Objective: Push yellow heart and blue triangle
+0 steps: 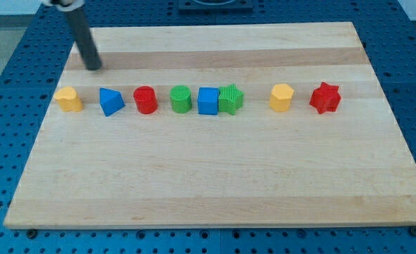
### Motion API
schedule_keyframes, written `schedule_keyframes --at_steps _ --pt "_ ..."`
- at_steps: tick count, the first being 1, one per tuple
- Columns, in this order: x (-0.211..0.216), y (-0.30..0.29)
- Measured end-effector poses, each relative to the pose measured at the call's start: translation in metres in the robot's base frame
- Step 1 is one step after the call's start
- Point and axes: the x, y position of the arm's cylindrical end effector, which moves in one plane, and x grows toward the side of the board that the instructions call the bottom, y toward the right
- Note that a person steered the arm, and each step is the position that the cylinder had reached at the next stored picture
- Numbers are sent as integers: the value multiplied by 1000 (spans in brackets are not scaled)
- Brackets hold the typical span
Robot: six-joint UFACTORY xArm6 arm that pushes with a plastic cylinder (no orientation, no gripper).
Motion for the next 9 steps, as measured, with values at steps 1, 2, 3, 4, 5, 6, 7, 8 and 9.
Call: schedule_keyframes --at_steps 1,2,3,4,5,6,7,8,9 --pt "9 -42" --pt "18 -44" --pt "61 -45" --pt "84 -45" --pt "89 -45" --pt "89 -42" --pt "89 -27" --pt "89 -2" --pt "89 27"
